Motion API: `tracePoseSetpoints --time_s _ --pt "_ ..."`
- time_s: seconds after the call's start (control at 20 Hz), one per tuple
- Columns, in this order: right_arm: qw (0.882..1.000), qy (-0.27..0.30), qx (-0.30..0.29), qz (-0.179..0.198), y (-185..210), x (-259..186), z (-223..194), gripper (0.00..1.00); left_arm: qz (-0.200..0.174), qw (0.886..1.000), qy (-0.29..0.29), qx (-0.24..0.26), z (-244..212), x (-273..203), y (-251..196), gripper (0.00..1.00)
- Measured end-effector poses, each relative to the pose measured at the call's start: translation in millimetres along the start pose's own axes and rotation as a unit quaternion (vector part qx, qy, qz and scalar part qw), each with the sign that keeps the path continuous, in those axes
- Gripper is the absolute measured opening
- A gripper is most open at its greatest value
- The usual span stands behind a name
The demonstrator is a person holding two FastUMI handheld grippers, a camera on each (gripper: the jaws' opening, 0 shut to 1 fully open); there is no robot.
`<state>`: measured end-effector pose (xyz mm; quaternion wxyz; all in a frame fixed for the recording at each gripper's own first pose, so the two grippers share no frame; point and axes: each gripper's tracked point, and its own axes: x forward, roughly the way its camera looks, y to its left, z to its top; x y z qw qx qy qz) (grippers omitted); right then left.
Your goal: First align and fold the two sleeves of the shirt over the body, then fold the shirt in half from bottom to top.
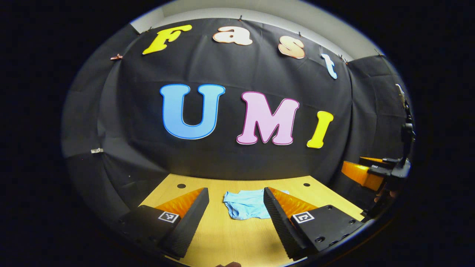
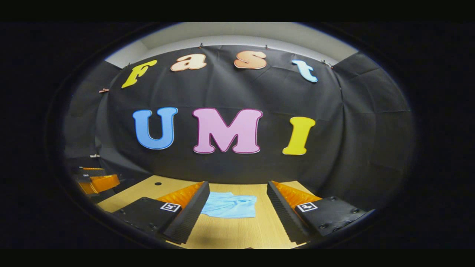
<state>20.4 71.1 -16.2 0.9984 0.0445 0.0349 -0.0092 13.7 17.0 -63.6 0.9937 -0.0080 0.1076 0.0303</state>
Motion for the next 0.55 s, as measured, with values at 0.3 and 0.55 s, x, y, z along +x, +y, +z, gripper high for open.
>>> tracePoseSetpoints --time_s 0.3,0.55 --pt "0.999 -0.015 -0.021 0.03 25 -60 11 0.97 0.004 0.998 -0.053 0.015 33 -54 1 0.95" --pt "0.999 -0.042 -0.007 0.027 20 -65 35 0.97 0.009 0.997 -0.07 0.042 49 -60 -6 0.95"
